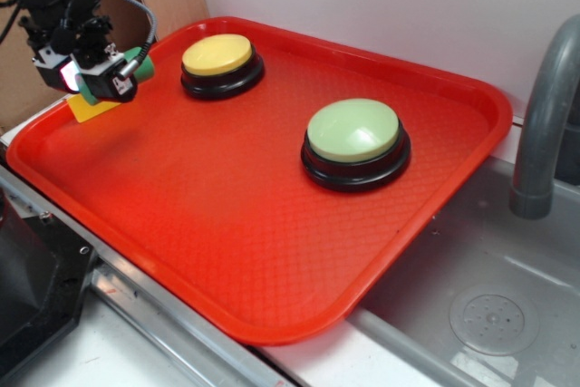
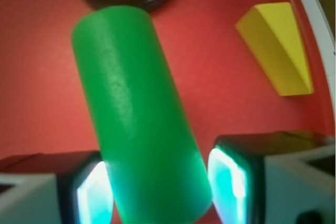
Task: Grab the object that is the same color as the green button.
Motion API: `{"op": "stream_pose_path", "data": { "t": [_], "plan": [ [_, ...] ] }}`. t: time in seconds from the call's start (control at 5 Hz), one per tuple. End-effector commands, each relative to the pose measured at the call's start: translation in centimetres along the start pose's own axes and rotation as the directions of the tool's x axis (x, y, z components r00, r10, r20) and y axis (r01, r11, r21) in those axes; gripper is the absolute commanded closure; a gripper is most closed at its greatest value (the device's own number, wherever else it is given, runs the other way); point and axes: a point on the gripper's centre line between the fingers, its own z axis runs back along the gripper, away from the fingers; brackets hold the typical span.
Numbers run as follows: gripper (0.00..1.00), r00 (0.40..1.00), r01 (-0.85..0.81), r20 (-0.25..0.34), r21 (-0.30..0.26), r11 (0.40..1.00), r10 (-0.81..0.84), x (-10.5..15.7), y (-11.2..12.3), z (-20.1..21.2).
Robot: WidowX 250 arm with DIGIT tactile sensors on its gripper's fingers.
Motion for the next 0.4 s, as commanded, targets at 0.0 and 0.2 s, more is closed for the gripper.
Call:
{"op": "stream_pose_path", "data": {
  "t": [0.0, 0.2],
  "plan": [
    [1.0, 0.992, 0.128, 0.025, -0.045, 0.991, -0.127, 0.56, -5.61, 1.32],
    [1.0, 0.989, 0.145, 0.009, -0.029, 0.989, -0.145, 0.48, -5.57, 0.84]
  ]
}}
